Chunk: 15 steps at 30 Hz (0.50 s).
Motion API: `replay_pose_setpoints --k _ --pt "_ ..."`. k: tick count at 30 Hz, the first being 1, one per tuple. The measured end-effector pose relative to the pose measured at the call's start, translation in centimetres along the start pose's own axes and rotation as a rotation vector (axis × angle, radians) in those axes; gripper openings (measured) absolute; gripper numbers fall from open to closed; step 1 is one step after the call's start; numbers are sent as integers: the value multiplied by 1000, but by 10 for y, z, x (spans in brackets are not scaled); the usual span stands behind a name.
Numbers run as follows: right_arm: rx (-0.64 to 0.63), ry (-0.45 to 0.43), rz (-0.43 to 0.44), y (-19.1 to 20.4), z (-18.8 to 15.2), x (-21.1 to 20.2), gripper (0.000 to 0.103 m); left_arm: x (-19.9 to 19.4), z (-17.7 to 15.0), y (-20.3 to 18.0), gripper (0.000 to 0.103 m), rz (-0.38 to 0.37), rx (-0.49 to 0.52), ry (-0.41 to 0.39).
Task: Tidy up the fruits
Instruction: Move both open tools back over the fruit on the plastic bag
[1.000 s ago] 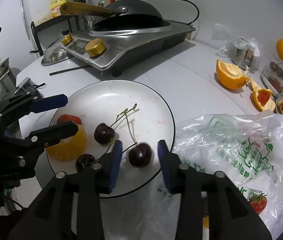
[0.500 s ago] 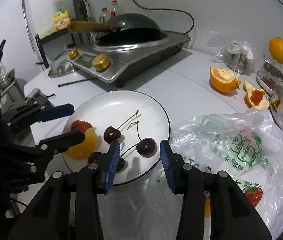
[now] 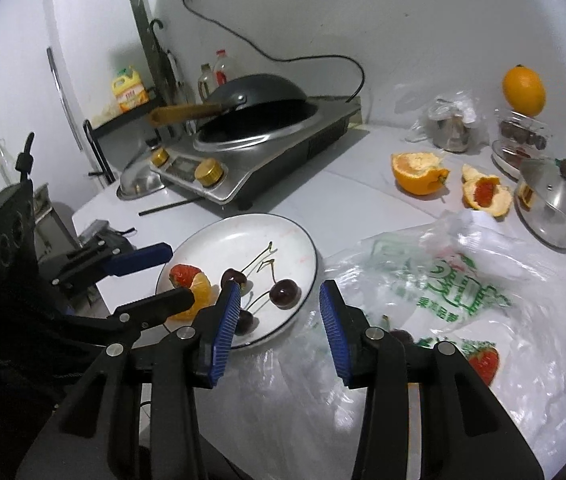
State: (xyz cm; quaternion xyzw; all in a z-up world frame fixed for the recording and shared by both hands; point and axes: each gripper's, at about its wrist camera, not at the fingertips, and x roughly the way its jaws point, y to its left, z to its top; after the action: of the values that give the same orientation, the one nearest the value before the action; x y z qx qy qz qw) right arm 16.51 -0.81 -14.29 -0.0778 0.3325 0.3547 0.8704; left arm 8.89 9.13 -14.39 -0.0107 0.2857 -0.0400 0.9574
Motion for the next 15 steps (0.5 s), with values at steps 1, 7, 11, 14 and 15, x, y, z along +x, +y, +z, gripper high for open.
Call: replay_pose_setpoints --k 1,7,11,14,15 --pt "0 -6 -3 -2 -1 -4 44 -1 1 -3 54 -3 0 -2" --pt "21 -17 -33 -20 -14 -21 44 -1 6 -25 72 -37 6 -7" --pt "53 -33 -41 -36 -22 -32 44 3 10 -40 72 -39 34 8" --pt "76 -50 -42 -48 -27 -39 44 4 14 -52 72 -40 60 14" --pt "82 -55 -42 -51 -28 -41 44 4 15 -55 72 -39 67 16"
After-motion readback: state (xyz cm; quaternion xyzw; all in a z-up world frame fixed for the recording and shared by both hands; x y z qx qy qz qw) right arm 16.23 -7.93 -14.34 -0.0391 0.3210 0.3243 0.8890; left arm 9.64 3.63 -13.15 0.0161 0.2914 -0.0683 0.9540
